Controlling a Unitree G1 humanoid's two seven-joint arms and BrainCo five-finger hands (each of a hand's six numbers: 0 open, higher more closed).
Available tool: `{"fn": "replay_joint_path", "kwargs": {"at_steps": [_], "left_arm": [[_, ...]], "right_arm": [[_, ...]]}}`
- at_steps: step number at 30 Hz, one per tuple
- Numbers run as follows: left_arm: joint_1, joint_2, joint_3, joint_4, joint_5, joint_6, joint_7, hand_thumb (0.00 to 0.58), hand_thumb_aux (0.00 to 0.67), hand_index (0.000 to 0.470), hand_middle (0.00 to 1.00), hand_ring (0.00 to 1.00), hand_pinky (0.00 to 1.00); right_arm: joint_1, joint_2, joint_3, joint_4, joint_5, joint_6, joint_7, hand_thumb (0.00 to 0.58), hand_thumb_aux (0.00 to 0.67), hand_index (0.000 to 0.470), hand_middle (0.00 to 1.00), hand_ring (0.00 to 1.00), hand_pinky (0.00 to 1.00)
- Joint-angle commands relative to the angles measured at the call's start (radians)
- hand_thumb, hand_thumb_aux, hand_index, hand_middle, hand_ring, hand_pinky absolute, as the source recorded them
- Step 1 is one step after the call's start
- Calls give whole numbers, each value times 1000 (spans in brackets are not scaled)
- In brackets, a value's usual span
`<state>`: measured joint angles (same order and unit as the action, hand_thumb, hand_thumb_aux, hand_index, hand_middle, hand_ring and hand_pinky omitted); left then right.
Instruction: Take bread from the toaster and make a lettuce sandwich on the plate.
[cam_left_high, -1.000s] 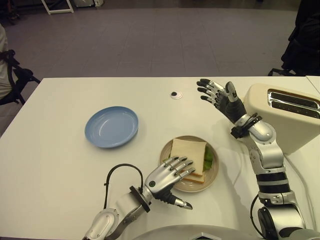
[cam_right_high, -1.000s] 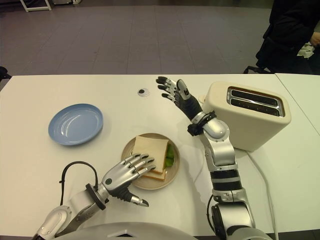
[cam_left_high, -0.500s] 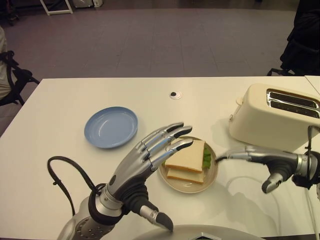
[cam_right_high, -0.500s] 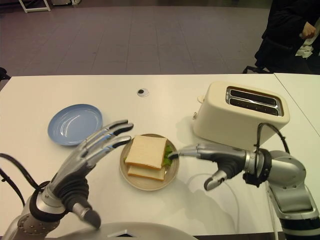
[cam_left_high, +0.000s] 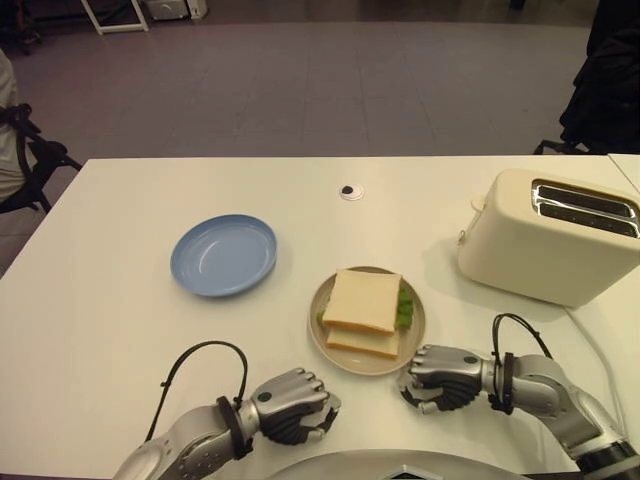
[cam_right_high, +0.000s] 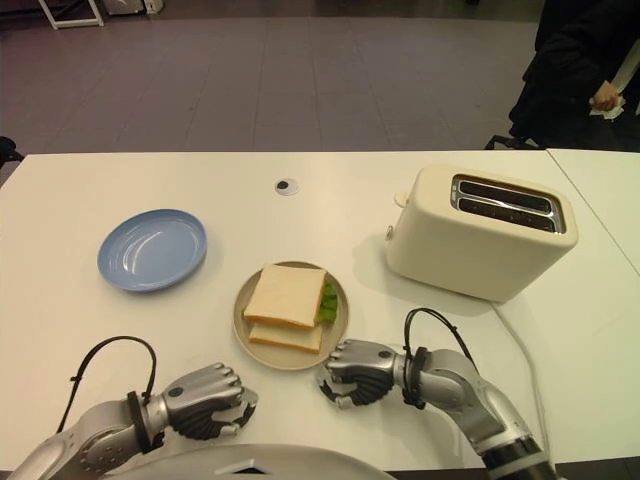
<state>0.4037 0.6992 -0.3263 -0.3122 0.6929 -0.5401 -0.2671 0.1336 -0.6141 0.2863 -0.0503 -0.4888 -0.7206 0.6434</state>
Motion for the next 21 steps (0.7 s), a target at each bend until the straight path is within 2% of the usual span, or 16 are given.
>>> {"fn": "replay_joint_path", "kwargs": {"at_steps": [1, 7, 10, 11, 13, 14, 15, 16, 17, 18, 19, 20, 21], "left_arm": [[-226, -61, -39, 284, 238, 63, 167, 580, 670, 470, 1000, 1000, 1000], [-596, -129, -79, 631, 368, 89, 468, 580, 670, 470, 1000, 1000, 1000], [-695, -144, -99, 757, 368, 78, 562, 580, 670, 470, 1000, 1000, 1000], [-709, -145, -109, 780, 369, 73, 583, 580, 670, 470, 1000, 1000, 1000], [-707, -140, -131, 782, 371, 67, 610, 580, 670, 470, 1000, 1000, 1000], [-692, -133, -139, 762, 370, 67, 616, 580, 670, 470, 1000, 1000, 1000], [-661, -123, -140, 717, 367, 71, 614, 580, 670, 470, 1000, 1000, 1000], [-614, -111, -132, 642, 344, 71, 602, 580, 670, 470, 1000, 1000, 1000], [-552, -98, -113, 544, 306, 71, 581, 580, 670, 470, 1000, 1000, 1000], [-459, -82, -80, 401, 238, 73, 539, 561, 549, 385, 1000, 1000, 1000], [-350, -73, -31, 240, 152, 84, 505, 460, 365, 256, 525, 525, 525], [-251, -74, 13, 106, 48, 91, 477, 343, 242, 170, 341, 341, 341], [-155, -96, 44, -6, -111, 90, 464, 0, 0, 0, 0, 0, 0]], "right_arm": [[-88, 87, 56, 243, -137, 89, -142, 580, 670, 470, 1000, 1000, 1000], [-409, 227, 69, 643, -105, 131, -346, 580, 670, 470, 1000, 1000, 1000], [-564, 278, 77, 803, -96, 108, -432, 580, 665, 466, 1000, 1000, 1000], [-599, 287, 78, 838, -92, 97, -455, 579, 646, 453, 1000, 1000, 1000], [-637, 287, 74, 868, -73, 60, -490, 551, 520, 365, 1000, 1000, 1000], [-638, 278, 67, 859, -59, 37, -498, 532, 478, 335, 1000, 1000, 1000], [-621, 260, 55, 822, -38, 11, -498, 506, 431, 302, 937, 937, 937], [-592, 236, 37, 763, -8, -15, -487, 427, 326, 229, 545, 545, 545], [-552, 209, 17, 689, 31, -38, -467, 148, 92, 65, 231, 231, 231], [-489, 167, -5, 577, 95, -59, -434, 0, 0, 0, 0, 0, 0], [-408, 115, -28, 446, 185, -68, -390, 0, 0, 0, 0, 0, 0], [-329, 65, -40, 332, 291, -66, -337, 0, 0, 0, 0, 0, 0], [-240, 18, -55, 212, 451, -34, -277, 0, 0, 0, 0, 0, 0]]}}
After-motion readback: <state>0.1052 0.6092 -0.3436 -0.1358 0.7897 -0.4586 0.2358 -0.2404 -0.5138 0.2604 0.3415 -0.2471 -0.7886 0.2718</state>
